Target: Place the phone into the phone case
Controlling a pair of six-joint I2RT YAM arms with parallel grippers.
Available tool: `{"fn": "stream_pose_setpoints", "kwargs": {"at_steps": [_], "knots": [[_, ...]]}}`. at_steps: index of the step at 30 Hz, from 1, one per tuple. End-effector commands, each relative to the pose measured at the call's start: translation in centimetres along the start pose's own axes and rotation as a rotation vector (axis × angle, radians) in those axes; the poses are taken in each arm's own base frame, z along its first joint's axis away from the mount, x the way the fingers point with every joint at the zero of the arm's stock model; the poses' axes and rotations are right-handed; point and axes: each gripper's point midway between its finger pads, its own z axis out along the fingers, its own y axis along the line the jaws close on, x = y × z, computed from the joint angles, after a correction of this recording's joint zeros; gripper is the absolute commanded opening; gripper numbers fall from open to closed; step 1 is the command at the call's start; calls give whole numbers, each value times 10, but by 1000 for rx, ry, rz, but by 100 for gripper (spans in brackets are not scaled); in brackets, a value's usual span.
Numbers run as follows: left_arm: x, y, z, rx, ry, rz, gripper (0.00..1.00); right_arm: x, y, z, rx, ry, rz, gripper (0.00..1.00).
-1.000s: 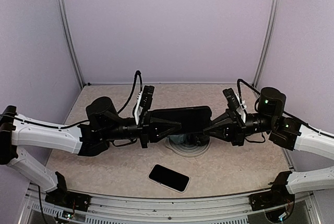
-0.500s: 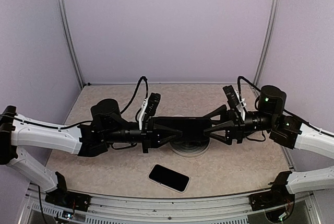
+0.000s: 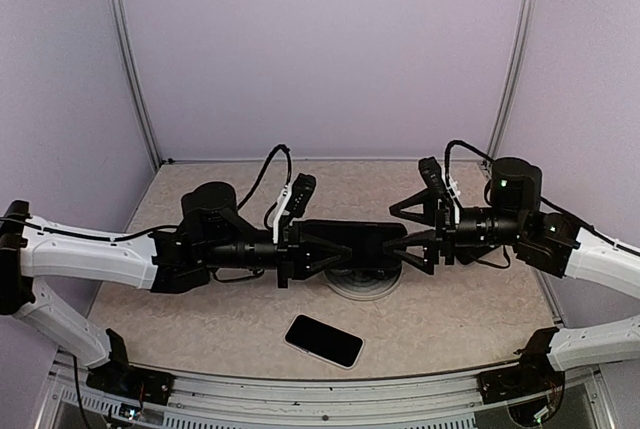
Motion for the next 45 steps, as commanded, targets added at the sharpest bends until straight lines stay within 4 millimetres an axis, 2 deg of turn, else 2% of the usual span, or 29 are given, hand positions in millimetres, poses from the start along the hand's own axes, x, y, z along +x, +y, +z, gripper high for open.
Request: {"fn": "stream_pose_setpoints", "kwargs": {"at_steps": [1,4,8,11,14,17,21,22,23,24,28,33,34,36,37,38,41,45], "knots": [[-17,-8,10,66,34,-2,0,-8,-11,-7,99,60,-133,99],[4,-11,12,99,126,36,0,-5,20,-1,-112,94,-143,99],[9,-10,12,101,179,103,0,21,30,14,-222,213,-44,95],[9,-10,16,108,191,108,0,29,43,22,-301,226,-2,85],[12,-9,20,115,211,106,0,31,52,26,-352,215,29,69],[22,-8,26,122,254,103,0,33,52,30,-361,213,44,59],[31,-2,32,103,291,97,0,42,49,37,-349,244,70,39],[30,-3,33,105,285,97,0,45,48,39,-349,255,77,29],[29,-4,33,110,276,97,0,47,47,40,-344,266,84,10],[26,-6,32,116,261,100,0,48,46,41,-341,269,86,5],[20,-12,26,137,206,125,0,46,45,39,-330,251,60,0],[18,-13,25,136,203,122,0,41,44,36,-306,237,51,0],[19,-10,26,125,206,112,15,41,42,36,-291,234,53,0],[21,-1,25,85,209,96,56,41,36,36,-249,236,84,0],[23,5,24,61,212,88,69,41,32,35,-227,231,111,0],[25,12,22,35,213,78,76,41,28,33,-210,223,145,0],[24,37,9,-62,190,43,84,41,20,25,-155,197,240,0],[14,65,-11,-176,128,-7,86,48,-1,9,5,163,433,0]]}}
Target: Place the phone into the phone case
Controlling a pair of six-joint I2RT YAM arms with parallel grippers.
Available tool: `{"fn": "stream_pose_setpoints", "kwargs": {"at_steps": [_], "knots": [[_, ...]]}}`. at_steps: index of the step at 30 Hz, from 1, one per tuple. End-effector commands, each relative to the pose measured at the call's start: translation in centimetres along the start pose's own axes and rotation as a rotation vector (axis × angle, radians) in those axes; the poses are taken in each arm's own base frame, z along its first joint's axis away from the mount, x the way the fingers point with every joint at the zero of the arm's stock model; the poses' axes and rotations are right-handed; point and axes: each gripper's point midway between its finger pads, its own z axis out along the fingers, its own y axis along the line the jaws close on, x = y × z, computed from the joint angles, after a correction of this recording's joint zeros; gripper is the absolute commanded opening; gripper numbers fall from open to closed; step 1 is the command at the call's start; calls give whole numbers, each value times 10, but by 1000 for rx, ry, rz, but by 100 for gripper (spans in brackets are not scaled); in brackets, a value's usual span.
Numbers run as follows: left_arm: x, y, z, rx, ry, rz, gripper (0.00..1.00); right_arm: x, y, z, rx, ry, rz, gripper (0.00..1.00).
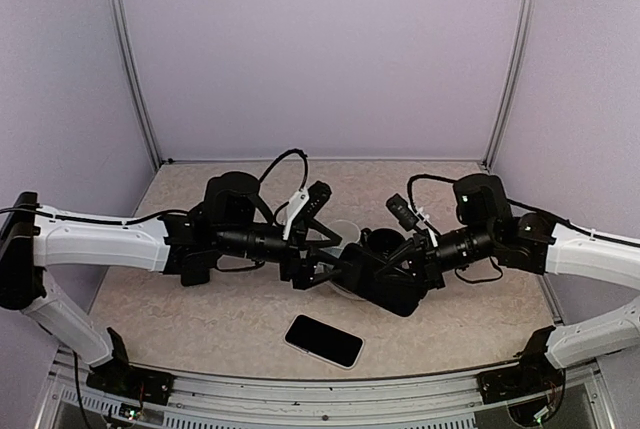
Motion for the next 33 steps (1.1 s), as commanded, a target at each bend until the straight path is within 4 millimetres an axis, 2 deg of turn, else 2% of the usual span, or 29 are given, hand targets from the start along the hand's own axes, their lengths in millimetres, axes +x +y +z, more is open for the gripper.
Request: {"fn": "stream_pose_setpoints", "kwargs": {"at_steps": [1,4,6,10,12,16,20,24,29,32,33], "knots": [[-20,30,-26,-135,-117,-50,87,-15,-16,-24,121,-151,233,0],[-24,34,-31,-163,-144,-62,87,9,-29,-29,176,-158,423,0],[-25,34,-30,-160,-148,-74,87,31,-37,-30,209,-136,541,0],[-24,36,-27,-159,-155,-109,87,64,-47,-37,261,-130,729,0],[-22,38,-24,-161,-148,-132,86,77,-52,-40,288,-135,787,0],[-6,40,-12,-164,-100,-173,85,100,-61,-45,338,-165,878,0],[6,36,0,-144,-73,-195,85,126,-80,-50,427,-221,956,0],[9,35,10,-122,-59,-214,85,133,-93,-46,415,-279,988,0],[17,34,19,-109,-35,-233,85,137,-99,-33,414,-207,975,0],[20,35,21,-107,-32,-238,85,139,-104,-37,465,-193,962,0],[19,34,20,-106,-35,-237,85,145,-107,-39,491,-186,975,0]]}}
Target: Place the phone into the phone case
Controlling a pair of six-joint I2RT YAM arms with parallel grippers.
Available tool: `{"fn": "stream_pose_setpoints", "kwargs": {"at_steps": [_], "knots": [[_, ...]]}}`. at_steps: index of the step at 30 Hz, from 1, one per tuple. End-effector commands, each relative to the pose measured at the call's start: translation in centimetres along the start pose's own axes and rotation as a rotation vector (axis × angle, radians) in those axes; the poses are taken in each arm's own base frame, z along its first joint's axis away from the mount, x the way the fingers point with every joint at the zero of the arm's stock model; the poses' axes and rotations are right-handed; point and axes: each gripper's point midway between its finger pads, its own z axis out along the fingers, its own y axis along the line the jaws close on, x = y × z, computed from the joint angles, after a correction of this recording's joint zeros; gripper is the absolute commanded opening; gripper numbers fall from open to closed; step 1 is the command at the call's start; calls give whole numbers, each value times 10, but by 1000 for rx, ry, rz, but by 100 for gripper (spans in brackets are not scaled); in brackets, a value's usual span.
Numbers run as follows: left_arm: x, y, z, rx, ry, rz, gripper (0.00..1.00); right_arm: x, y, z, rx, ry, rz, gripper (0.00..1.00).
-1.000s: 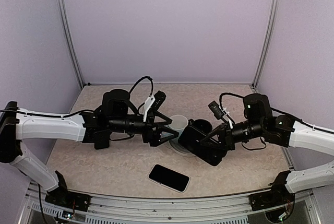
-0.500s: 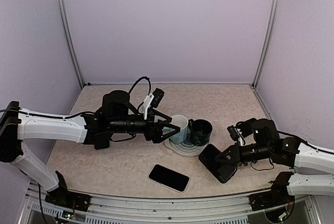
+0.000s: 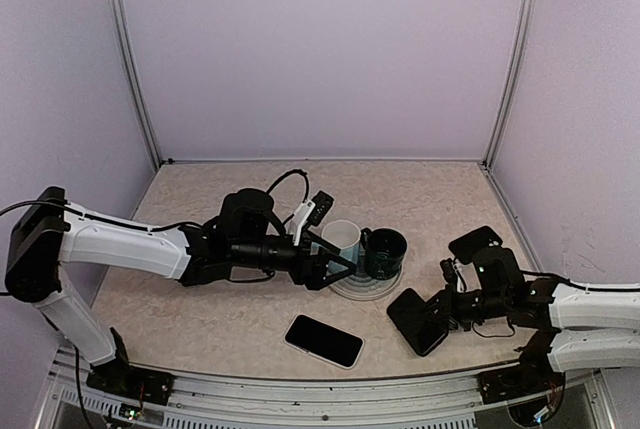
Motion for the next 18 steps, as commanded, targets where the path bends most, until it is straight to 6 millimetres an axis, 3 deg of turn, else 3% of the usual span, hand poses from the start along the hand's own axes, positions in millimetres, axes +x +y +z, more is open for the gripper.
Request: {"fn": "stream_pose_setpoints", "kwargs": {"at_steps": [1,4,8,14,18], "knots": [[-14,-10,4,35,-34,7,85,-15,3,-3,16,-63,-13,8],[-15,-9,4,31,-31,11,85,-3,-15,1,63,-17,7,31],[-15,-8,4,26,-24,14,85,0,-27,4,154,38,-31,47],[-17,-7,-1,17,-30,19,85,-19,-29,3,274,34,-126,57],[-19,-6,-4,9,-33,26,85,-46,-27,-11,408,-35,-190,65]]}}
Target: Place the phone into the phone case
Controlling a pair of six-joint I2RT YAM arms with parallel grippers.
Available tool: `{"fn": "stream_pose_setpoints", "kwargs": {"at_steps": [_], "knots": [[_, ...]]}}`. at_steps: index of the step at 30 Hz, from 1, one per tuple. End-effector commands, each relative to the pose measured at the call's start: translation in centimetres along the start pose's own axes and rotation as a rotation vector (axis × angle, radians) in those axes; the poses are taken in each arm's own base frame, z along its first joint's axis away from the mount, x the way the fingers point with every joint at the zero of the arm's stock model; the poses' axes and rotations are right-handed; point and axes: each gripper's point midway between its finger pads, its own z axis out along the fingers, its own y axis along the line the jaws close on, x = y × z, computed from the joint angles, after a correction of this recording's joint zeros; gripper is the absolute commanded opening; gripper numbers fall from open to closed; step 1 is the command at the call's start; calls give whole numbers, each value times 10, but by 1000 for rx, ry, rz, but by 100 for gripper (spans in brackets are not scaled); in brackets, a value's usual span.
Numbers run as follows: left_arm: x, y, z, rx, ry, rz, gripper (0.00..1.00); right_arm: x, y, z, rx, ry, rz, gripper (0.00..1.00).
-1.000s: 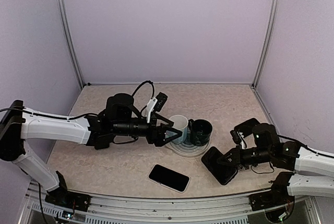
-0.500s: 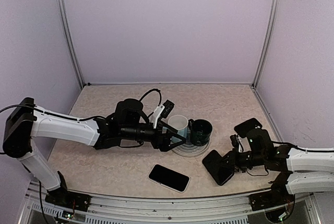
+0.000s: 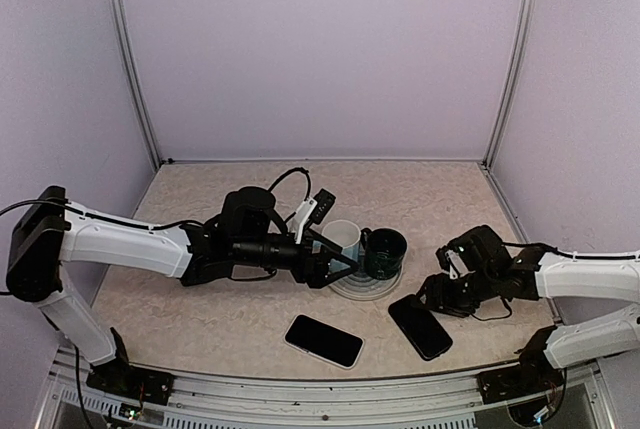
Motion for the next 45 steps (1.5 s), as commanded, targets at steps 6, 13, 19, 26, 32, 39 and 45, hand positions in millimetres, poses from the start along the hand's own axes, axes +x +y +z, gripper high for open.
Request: {"fn": "stream_pose_setpoints", "kwargs": {"at_steps": [6,13,19,26,32,39,45], "knots": [[-20,0,-13,-31,-58,26,85,-56,21,-34,130,-146,-217,61],[-28,20,-33,-129,-113,-8,85,-8,50,11,78,122,-385,2],[-27,21,-39,-139,-121,-14,85,14,43,26,29,189,-349,0],[-27,22,-40,-138,-123,-13,85,31,20,41,78,256,-319,0],[-26,23,-42,-143,-126,-13,85,29,13,42,114,253,-317,0],[-34,30,-57,-192,-186,-19,85,-9,47,24,91,145,-386,0],[-58,48,-99,-374,-320,-11,85,-77,55,-23,123,-65,-385,1]]}}
